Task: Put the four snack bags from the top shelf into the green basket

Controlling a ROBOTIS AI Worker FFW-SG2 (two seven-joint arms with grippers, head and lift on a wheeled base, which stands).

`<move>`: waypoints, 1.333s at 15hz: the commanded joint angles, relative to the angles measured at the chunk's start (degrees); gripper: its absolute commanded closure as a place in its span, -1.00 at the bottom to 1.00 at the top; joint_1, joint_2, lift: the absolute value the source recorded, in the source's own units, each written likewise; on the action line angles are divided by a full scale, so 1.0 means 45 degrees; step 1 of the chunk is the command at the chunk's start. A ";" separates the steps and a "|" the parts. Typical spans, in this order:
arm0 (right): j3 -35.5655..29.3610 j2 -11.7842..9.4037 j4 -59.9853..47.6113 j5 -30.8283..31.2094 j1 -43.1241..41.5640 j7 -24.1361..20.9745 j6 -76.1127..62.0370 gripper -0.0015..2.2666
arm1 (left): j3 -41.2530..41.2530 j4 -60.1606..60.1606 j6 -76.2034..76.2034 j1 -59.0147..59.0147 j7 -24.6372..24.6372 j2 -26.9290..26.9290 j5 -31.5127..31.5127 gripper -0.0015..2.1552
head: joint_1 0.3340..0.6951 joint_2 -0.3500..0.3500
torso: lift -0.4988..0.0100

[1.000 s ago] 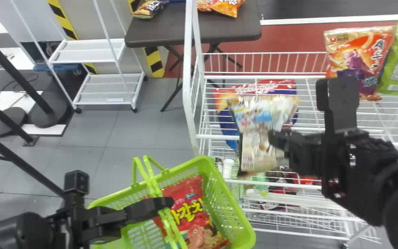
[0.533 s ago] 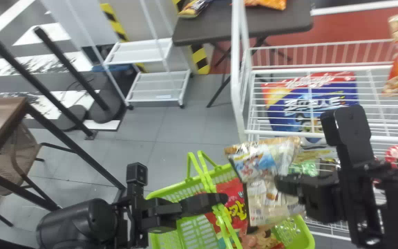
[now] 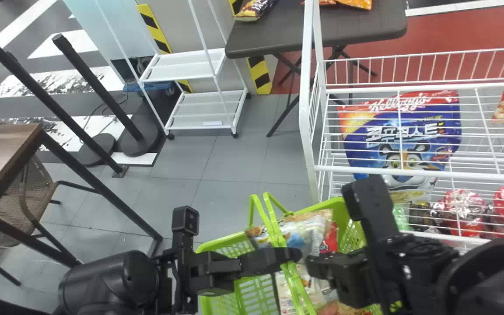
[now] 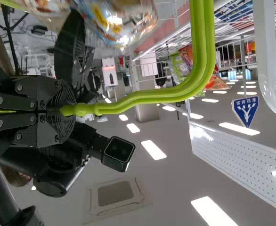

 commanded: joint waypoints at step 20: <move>-0.7468 -0.0371 -0.0148 0.1827 -0.1822 0.0874 -0.1769 -0.97 | -0.0099 0.0002 0.0000 -0.0156 -0.0146 -0.0043 0.0000 0.99 | 1.00 0.29 | 0.96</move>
